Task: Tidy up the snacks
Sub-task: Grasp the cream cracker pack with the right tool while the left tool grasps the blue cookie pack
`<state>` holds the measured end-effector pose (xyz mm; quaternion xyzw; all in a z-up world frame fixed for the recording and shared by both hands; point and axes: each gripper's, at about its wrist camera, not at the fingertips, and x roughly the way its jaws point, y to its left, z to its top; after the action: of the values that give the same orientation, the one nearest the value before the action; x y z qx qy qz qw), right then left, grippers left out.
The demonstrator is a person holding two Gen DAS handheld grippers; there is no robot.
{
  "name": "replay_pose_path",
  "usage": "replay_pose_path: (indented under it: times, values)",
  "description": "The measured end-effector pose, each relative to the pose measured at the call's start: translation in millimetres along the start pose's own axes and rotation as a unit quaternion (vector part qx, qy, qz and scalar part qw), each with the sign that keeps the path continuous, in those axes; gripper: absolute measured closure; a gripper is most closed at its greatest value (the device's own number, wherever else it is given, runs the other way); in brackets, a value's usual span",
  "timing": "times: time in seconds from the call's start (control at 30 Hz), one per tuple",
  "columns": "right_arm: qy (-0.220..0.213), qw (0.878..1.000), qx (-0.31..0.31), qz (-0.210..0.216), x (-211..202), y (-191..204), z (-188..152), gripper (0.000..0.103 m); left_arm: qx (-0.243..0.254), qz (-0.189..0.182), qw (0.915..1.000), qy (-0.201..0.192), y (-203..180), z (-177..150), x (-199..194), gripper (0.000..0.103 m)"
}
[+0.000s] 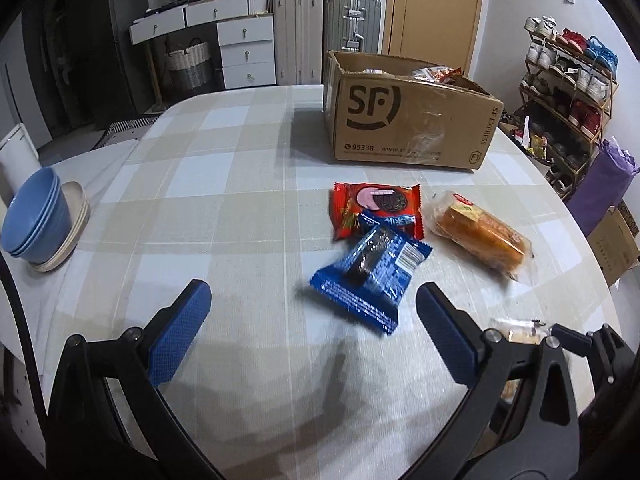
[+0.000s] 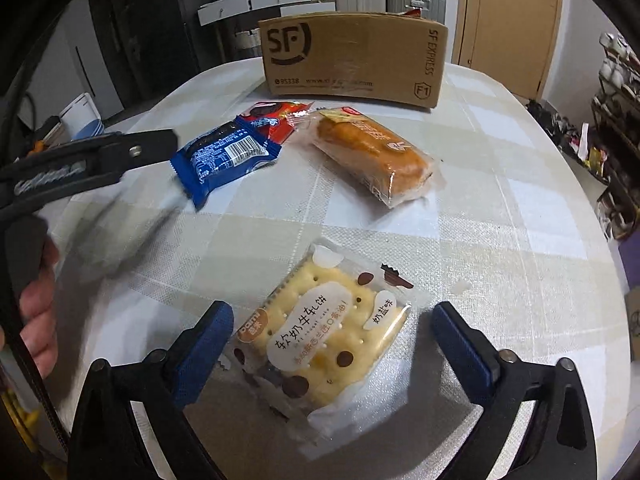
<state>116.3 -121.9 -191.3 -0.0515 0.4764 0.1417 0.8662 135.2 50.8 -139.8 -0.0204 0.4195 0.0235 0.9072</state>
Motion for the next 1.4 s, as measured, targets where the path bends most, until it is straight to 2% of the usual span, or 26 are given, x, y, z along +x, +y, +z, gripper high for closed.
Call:
replay_pose_path:
  times: [0.03, 0.1, 0.2, 0.57, 0.87, 1.07, 1.13, 1.2, 1.33, 1.4]
  values:
    - [-0.002, 1.000, -0.006, -0.002, 0, 0, 1, 0.012, 0.000, 0.000, 1.0000, 0.002, 0, 1, 2, 0.001]
    - [-0.004, 1.000, -0.017, -0.010, -2, 0, 0, 0.027, 0.001, 0.000, 0.9999, 0.011, -1, 4, 10, 0.001]
    - [-0.009, 0.999, -0.030, -0.008, -5, 2, -3, 0.039, 0.001, 0.000, 0.9998, 0.021, -2, 4, 17, 0.001]
    - [-0.031, 0.998, 0.020, 0.055, -18, -18, -11, 0.040, 0.015, 0.000, 0.9996, 0.025, 0, 6, 17, 0.001]
    - [-0.082, 0.984, 0.085, 0.132, -28, -58, 8, 0.040, 0.033, -0.020, 0.9979, 0.052, -7, 15, 31, 0.001]
    - [-0.094, 0.977, 0.109, 0.160, -19, -67, 9, 0.040, 0.081, -0.006, 0.9946, 0.065, -29, 25, 54, 0.001]
    - [-0.094, 0.976, 0.107, 0.162, -18, -67, 7, 0.040, 0.093, -0.004, 0.9919, 0.086, -34, 25, 64, 0.011]
    - [-0.095, 0.975, 0.112, 0.169, -18, -69, 7, 0.040, 0.099, -0.020, 0.9900, 0.099, -38, 25, 71, 0.032]
    - [-0.089, 0.972, 0.126, 0.176, -15, -74, 6, 0.040, 0.091, -0.042, 0.9890, 0.108, -36, 24, 72, 0.044]
    - [-0.089, 0.971, 0.129, 0.179, -14, -75, 5, 0.040, 0.082, -0.064, 0.9883, 0.111, -33, 22, 69, 0.061]
